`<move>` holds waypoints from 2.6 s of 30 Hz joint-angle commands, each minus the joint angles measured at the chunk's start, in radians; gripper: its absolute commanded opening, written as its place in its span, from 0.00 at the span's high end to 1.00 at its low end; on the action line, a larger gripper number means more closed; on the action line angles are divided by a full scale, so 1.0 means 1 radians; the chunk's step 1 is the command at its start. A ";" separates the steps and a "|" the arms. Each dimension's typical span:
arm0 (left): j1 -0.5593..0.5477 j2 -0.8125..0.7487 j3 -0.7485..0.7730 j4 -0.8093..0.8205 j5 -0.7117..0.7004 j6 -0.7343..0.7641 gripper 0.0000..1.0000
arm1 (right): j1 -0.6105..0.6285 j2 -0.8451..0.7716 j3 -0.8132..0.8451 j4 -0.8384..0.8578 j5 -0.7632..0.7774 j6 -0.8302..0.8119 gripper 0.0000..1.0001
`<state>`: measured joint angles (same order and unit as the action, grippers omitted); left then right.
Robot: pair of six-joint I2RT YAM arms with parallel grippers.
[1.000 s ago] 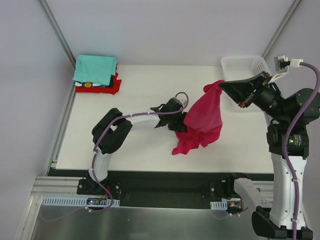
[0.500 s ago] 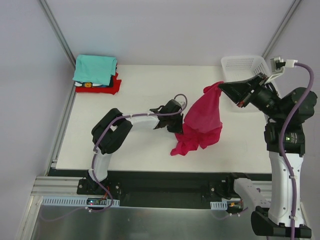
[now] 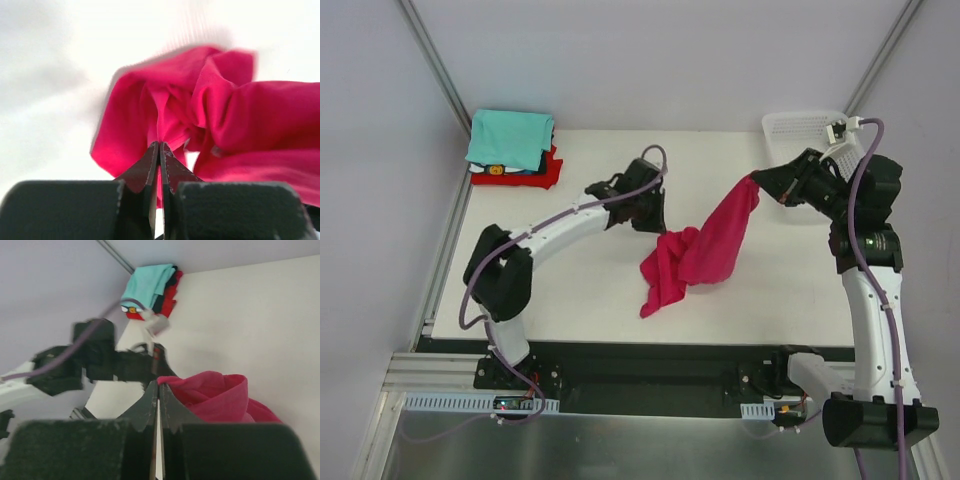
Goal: Fold and stack the t-shirts
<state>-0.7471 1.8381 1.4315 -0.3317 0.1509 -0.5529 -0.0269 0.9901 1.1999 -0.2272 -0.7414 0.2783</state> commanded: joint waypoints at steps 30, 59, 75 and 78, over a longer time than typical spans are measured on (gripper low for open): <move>0.554 -0.582 0.055 -0.518 -0.103 0.194 1.00 | -0.308 0.125 0.119 0.014 0.398 0.137 0.99; 0.532 -0.183 0.157 -0.377 0.026 0.140 1.00 | -0.278 0.021 -0.011 0.121 0.295 0.176 0.99; 0.580 0.420 0.800 -0.457 0.065 0.148 0.89 | -0.260 -0.031 -0.008 0.109 0.255 0.147 0.99; 0.578 0.470 0.828 -0.452 0.122 0.123 0.63 | -0.246 -0.028 0.003 0.108 0.246 0.136 0.99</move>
<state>-0.1749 2.2539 2.2009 -0.7448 0.1993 -0.4076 -0.2916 0.9825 1.1610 -0.1692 -0.4618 0.4358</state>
